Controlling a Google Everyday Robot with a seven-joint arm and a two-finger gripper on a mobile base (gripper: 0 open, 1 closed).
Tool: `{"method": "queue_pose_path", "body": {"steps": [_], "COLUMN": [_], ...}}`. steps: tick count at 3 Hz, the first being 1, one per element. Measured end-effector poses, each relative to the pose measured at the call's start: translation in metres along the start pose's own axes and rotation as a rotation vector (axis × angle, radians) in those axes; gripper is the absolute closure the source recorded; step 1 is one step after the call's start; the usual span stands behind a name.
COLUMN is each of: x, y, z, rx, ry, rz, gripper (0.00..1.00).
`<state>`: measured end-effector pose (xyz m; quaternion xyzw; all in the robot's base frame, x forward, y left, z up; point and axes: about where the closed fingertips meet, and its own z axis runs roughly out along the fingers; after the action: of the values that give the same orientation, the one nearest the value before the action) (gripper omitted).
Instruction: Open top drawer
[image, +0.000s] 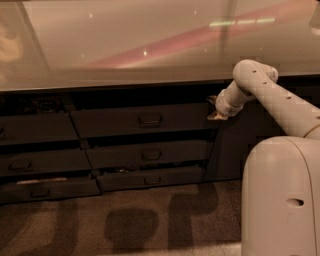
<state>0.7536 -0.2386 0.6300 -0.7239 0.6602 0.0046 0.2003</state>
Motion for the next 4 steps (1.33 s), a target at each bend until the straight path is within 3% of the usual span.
{"method": "queue_pose_path", "body": {"steps": [4], "x": [-0.0051], "y": [-0.0057], "z": [-0.0067], "rx": [0.001], "ry": [0.0], "rz": [-0.001], "gripper": [1.0]}}
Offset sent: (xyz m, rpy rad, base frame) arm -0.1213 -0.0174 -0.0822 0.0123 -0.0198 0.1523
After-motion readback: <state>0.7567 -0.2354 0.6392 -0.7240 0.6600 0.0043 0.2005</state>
